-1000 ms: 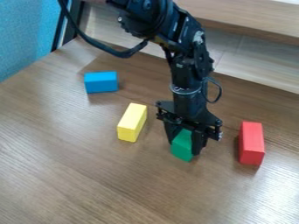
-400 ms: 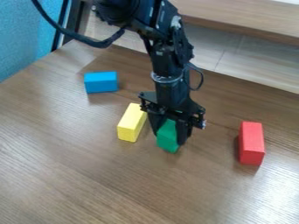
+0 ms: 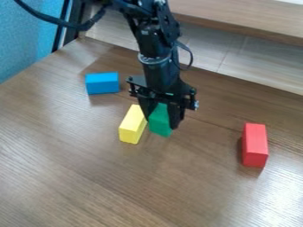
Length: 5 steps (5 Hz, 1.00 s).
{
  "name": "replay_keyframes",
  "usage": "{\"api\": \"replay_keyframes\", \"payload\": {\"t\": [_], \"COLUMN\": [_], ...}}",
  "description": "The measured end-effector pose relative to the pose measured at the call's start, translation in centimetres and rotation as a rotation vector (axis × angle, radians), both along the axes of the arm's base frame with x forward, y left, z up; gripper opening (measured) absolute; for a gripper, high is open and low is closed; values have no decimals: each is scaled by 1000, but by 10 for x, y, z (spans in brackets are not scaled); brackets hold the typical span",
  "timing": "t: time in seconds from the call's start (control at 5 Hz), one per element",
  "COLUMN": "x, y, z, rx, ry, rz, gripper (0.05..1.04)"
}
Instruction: Put the green rectangular block on top of the yellow rectangular block.
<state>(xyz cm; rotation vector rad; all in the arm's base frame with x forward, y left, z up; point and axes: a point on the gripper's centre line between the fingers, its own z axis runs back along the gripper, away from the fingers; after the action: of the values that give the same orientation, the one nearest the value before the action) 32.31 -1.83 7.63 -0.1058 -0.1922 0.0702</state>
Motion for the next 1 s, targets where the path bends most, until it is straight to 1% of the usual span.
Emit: {"api": "replay_keyframes", "payload": {"t": [0.2, 0.6, 0.8, 1.0], "x": [0, -4, -7, -10], "y": [11, 26, 32, 39], "z": [11, 9, 8, 11], "rx": [-9, -19, -31, -41], "ry": [-24, -6, 4, -6], "rz": [39, 92, 126, 150], "gripper": [590, 589, 590, 589]}}
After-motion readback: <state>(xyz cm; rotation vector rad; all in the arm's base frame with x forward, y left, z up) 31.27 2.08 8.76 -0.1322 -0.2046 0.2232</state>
